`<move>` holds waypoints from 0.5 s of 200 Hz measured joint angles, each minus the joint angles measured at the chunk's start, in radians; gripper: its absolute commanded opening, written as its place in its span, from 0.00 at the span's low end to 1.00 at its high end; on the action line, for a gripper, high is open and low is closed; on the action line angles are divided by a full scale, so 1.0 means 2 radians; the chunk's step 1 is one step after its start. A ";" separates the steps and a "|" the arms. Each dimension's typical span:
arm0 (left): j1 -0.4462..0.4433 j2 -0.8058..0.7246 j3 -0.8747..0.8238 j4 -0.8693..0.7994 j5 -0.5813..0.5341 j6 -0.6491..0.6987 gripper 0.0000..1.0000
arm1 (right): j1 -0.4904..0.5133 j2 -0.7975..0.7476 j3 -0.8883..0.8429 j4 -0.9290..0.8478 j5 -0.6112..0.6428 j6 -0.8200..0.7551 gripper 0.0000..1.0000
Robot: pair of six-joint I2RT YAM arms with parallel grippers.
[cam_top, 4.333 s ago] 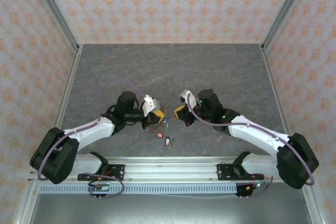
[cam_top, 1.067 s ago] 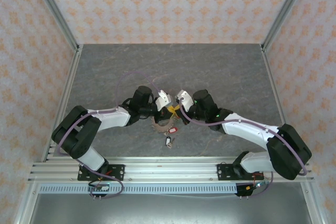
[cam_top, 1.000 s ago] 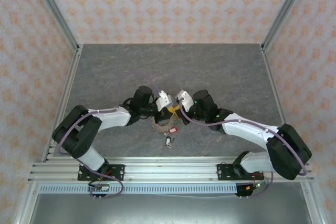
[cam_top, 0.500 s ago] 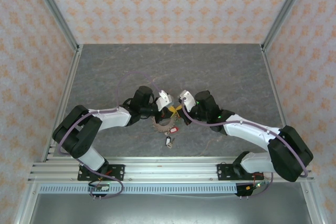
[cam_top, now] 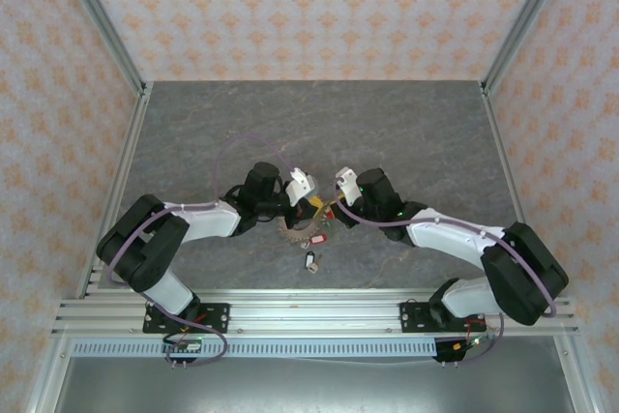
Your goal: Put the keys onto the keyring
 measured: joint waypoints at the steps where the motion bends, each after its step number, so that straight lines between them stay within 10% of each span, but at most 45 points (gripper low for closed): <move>1: 0.000 0.000 0.000 0.000 0.000 0.000 0.00 | 0.000 0.000 0.000 0.000 0.000 0.000 0.16; 100: 0.000 -0.025 -0.003 -0.002 0.000 0.000 0.00 | -0.015 -0.066 0.001 -0.019 -0.027 0.013 0.10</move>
